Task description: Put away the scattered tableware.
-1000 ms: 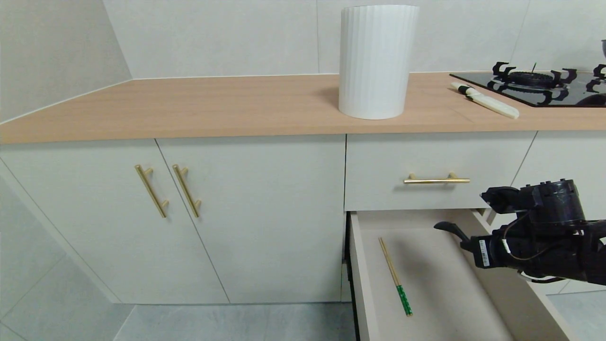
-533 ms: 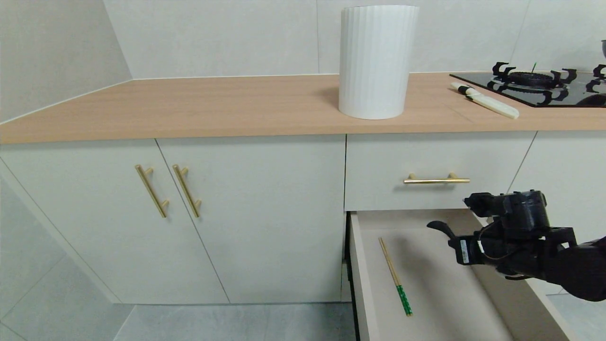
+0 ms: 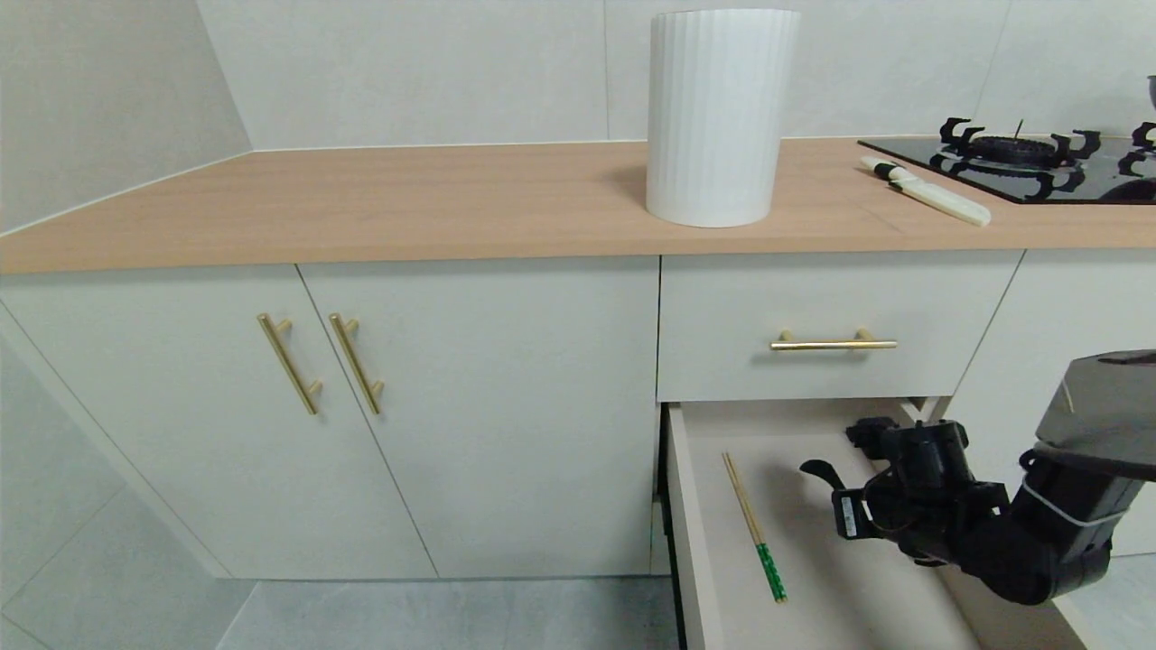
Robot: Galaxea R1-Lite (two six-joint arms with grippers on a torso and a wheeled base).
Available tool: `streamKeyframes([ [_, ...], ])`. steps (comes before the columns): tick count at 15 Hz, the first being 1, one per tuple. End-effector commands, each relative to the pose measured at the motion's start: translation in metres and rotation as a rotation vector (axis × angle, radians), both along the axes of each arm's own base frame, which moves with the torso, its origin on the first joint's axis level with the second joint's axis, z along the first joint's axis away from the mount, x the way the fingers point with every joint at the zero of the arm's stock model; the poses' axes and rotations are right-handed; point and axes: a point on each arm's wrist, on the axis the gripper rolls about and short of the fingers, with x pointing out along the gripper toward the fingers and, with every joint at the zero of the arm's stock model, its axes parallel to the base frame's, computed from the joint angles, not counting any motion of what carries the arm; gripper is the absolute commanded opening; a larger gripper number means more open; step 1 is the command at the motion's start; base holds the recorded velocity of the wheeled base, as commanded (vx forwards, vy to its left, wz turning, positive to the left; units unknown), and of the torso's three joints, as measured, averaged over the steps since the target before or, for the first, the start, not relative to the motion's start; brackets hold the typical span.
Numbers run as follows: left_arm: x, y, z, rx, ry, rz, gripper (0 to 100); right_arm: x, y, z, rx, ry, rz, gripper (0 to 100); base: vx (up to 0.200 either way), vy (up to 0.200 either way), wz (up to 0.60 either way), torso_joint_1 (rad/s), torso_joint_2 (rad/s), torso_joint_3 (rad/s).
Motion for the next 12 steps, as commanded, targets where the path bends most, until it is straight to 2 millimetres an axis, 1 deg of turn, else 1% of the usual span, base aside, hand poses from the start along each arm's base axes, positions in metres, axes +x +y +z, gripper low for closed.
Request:
streamKeyframes([
  [1, 0.000, 0.000, 0.000, 0.000, 0.000, 0.002, 100, 0.001, 0.000, -0.034, -0.018, 0.067, 0.000, 0, 0.000, 0.000, 0.00, 0.000, 0.00, 0.000],
  [2, 0.000, 0.000, 0.000, 0.000, 0.000, 0.000, 100, 0.001, 0.000, -0.039, -0.020, 0.069, 0.001, 0, 0.000, 0.000, 0.00, 0.000, 0.00, 0.000],
  [5, 0.000, 0.000, 0.000, 0.000, 0.000, 0.000, 100, 0.001, 0.000, -0.045, -0.025, 0.085, 0.000, 0, 0.000, 0.000, 0.00, 0.000, 0.00, 0.000],
  [12, 0.000, 0.000, 0.000, 0.000, 0.000, 0.000, 100, 0.002, 0.000, -0.045, -0.024, 0.076, -0.004, 0, 0.000, 0.000, 0.00, 0.000, 0.00, 0.000],
])
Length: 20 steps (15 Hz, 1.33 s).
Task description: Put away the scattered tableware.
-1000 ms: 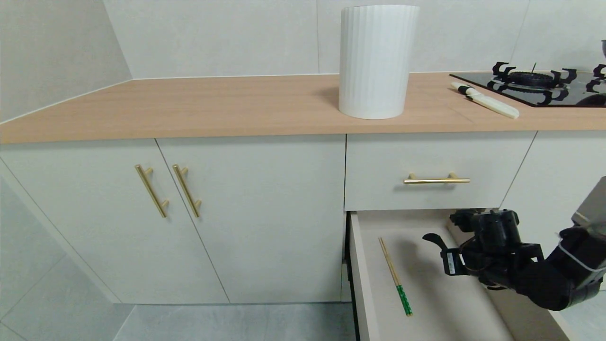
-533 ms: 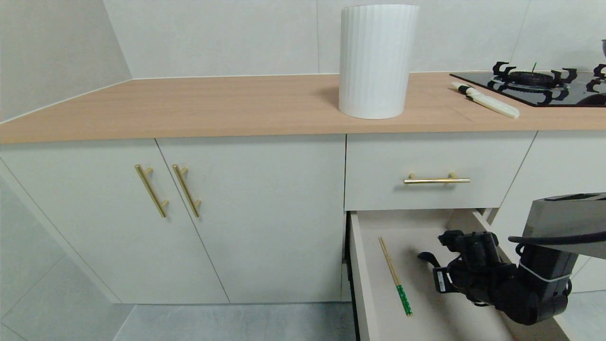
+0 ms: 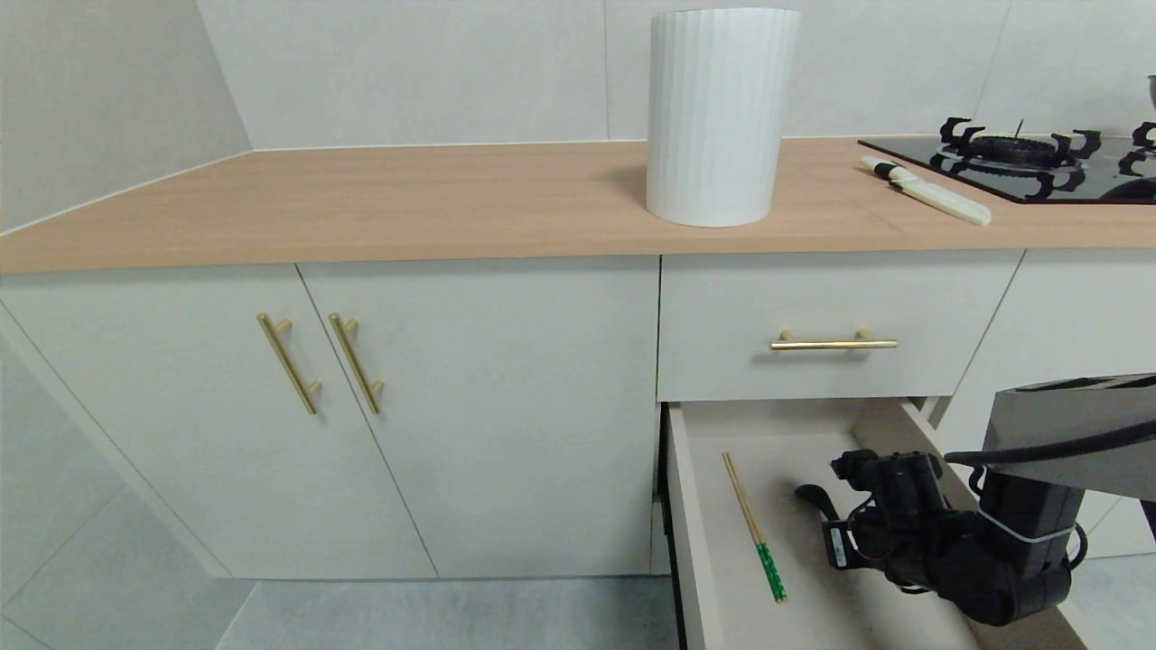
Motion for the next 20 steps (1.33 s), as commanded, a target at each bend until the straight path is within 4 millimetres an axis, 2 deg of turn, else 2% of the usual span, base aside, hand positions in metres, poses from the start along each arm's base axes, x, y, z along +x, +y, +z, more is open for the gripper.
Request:
streamKeyframes([
  [1, 0.000, 0.000, 0.000, 0.000, 0.000, 0.000, 100, 0.000, 0.000, 0.000, 0.000, 0.000, 0.000, 0, 0.000, 0.000, 0.00, 0.000, 0.00, 0.000],
  [2, 0.000, 0.000, 0.000, 0.000, 0.000, 0.000, 100, 0.000, 0.000, 0.000, 0.001, -0.002, -0.002, 100, 0.000, 0.000, 0.00, 0.000, 0.00, 0.000],
  [7, 0.000, 0.000, 0.000, 0.000, 0.000, 0.000, 100, 0.000, 0.000, 0.004, 0.004, -0.010, -0.001, 100, 0.000, 0.000, 0.00, 0.000, 0.00, 0.000],
  [10, 0.000, 0.000, 0.000, 0.000, 0.000, 0.002, 100, -0.004, -0.001, 0.017, 0.009, -0.034, -0.003, 100, 0.000, 0.000, 0.00, 0.000, 0.00, 0.000],
  [11, 0.000, 0.000, 0.000, 0.000, 0.000, 0.000, 100, -0.012, -0.003, 0.037, 0.018, -0.071, 0.000, 100, 0.000, 0.000, 0.00, 0.000, 0.00, 0.000],
  [12, 0.000, 0.000, 0.000, 0.000, 0.000, 0.000, 100, -0.016, -0.004, 0.045, 0.021, -0.086, 0.000, 100, 0.000, 0.000, 0.00, 0.000, 0.00, 0.000],
  [13, 0.000, 0.000, 0.000, 0.000, 0.000, 0.000, 100, -0.025, -0.006, 0.070, 0.032, -0.136, 0.000, 100, 0.000, 0.000, 0.00, 0.000, 0.00, 0.000],
  [16, 0.000, 0.000, 0.000, 0.000, 0.000, 0.000, 100, -0.052, -0.012, 0.124, 0.046, -0.178, 0.004, 100, 0.000, 0.000, 0.00, 0.000, 0.00, 0.000],
  [18, 0.000, 0.000, 0.000, 0.000, 0.000, 0.000, 100, -0.073, -0.016, 0.146, 0.048, -0.164, 0.011, 100, 0.000, 0.000, 0.00, 0.000, 0.00, 0.000],
  [19, 0.000, 0.000, 0.000, 0.000, 0.000, 0.000, 100, -0.077, -0.016, 0.149, 0.050, -0.162, 0.017, 100, 0.000, 0.000, 0.00, 0.000, 0.00, 0.000],
  [20, 0.000, 0.000, 0.000, 0.000, 0.000, 0.002, 100, -0.090, -0.013, 0.157, 0.055, -0.140, 0.047, 100, 0.000, 0.000, 0.00, 0.000, 0.00, 0.000],
])
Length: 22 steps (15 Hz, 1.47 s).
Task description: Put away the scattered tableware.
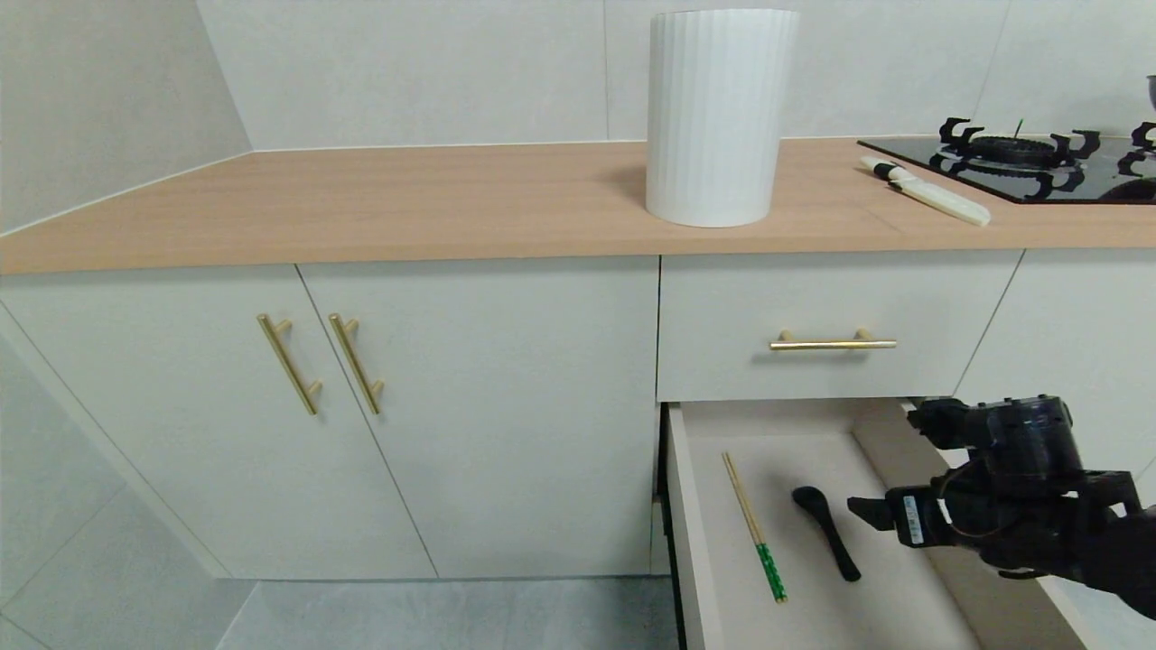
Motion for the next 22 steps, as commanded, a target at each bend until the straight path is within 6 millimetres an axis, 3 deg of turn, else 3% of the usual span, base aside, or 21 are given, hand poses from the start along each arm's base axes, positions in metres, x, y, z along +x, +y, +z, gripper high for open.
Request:
streamKeyframes([
  [1, 0.000, 0.000, 0.000, 0.000, 0.000, 0.000, 100, -0.033, -0.001, 0.041, 0.025, -0.073, 0.034, 100, 0.000, 0.000, 0.00, 0.000, 0.00, 0.000],
  [6, 0.000, 0.000, 0.000, 0.000, 0.000, 0.000, 100, -0.052, 0.002, 0.060, 0.028, -0.079, 0.073, 100, 0.000, 0.000, 0.00, 0.000, 0.00, 0.000],
  [14, 0.000, 0.000, 0.000, 0.000, 0.000, 0.000, 100, -0.054, 0.006, 0.056, 0.020, -0.047, 0.096, 100, 0.000, 0.000, 0.00, 0.000, 0.00, 0.000],
  [22, 0.000, 0.000, 0.000, 0.000, 0.000, 0.000, 100, -0.057, 0.010, 0.054, 0.019, -0.041, 0.117, 100, -0.200, 0.000, 0.00, 0.001, 0.00, 0.005],
])
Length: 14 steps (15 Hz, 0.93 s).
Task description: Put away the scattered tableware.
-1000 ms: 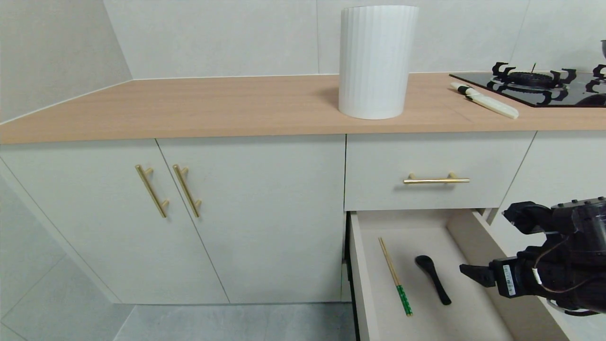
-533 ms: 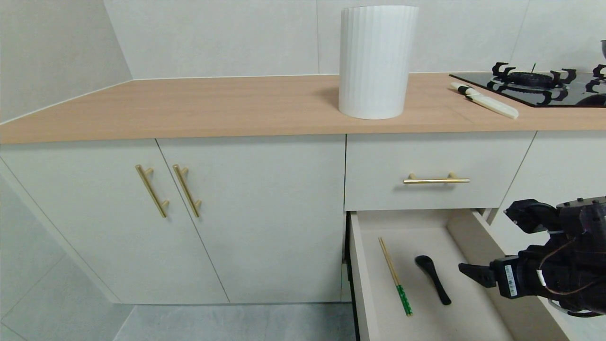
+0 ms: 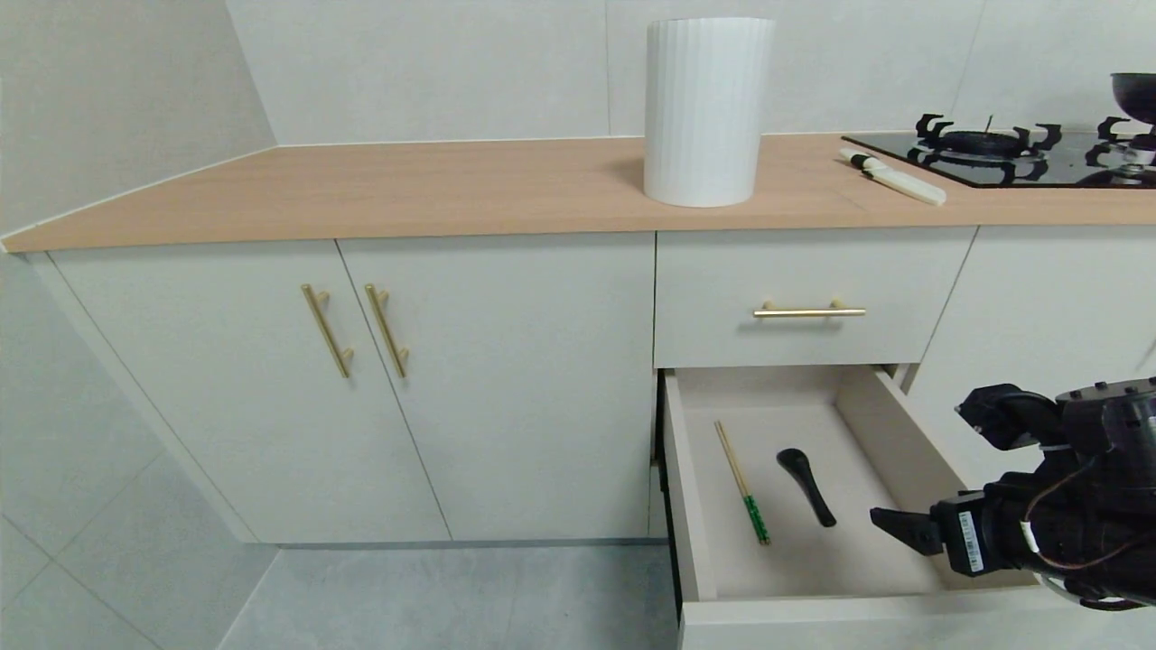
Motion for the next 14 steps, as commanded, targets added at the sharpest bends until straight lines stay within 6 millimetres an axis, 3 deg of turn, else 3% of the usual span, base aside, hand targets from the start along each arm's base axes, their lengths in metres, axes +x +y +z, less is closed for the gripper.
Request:
streamKeyframes([
  [1, 0.000, 0.000, 0.000, 0.000, 0.000, 0.000, 100, 0.000, 0.000, -0.001, -0.002, 0.005, 0.002, 100, -0.200, 0.000, 0.00, 0.002, 0.00, 0.017],
  [5, 0.000, 0.000, 0.000, 0.000, 0.000, 0.000, 100, -0.005, 0.005, -0.004, -0.016, 0.046, 0.032, 100, 0.000, 0.000, 0.00, 0.000, 0.00, 0.000],
  [14, 0.000, 0.000, 0.000, 0.000, 0.000, 0.000, 100, -0.040, 0.029, -0.014, -0.072, 0.246, 0.257, 100, 0.000, 0.000, 0.00, 0.000, 0.00, 0.000],
])
